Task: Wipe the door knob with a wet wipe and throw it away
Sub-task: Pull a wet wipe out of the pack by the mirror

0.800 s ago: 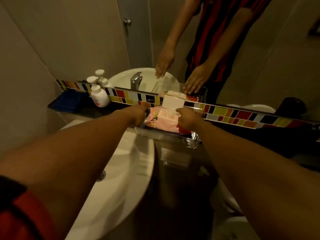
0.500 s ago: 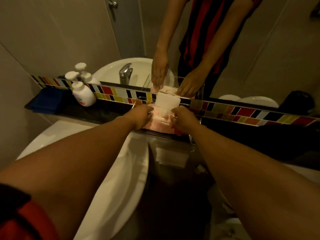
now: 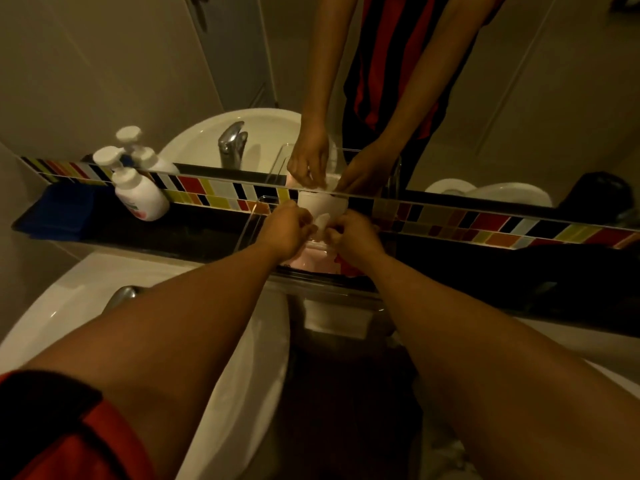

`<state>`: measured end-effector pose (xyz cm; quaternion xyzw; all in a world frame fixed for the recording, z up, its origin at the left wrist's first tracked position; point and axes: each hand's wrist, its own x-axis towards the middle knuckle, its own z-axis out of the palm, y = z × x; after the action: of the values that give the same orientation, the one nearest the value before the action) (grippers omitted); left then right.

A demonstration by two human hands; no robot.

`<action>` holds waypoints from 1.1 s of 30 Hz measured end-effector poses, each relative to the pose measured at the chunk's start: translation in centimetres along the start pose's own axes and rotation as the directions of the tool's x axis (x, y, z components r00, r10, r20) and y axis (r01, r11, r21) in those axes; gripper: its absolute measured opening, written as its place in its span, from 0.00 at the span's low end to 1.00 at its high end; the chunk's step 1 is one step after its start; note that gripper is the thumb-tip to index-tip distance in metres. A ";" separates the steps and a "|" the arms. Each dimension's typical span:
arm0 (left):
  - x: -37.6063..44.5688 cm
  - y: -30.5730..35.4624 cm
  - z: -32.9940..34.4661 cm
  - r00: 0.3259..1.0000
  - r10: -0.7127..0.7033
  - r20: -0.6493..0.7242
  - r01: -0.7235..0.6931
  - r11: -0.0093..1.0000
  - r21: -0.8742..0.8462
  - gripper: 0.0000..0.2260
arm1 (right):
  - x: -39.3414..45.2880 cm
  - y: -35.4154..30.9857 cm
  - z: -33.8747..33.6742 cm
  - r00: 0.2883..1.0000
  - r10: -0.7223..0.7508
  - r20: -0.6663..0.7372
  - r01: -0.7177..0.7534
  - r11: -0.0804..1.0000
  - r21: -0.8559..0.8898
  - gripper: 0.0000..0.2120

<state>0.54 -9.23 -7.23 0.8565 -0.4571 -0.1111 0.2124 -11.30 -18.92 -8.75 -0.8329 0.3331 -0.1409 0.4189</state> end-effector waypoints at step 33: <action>-39.7 -10.4 -33.3 0.701 -0.611 -0.367 0.215 0.672 -0.708 0.09 | -19.9 -37.8 14.2 0.846 -0.270 0.460 -0.207 0.630 0.749 0.06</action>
<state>-1.11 37.59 17.25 0.8127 -0.0885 -0.0360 0.5748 -2.14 19.19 13.44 -0.5808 0.0943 -0.0410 0.8075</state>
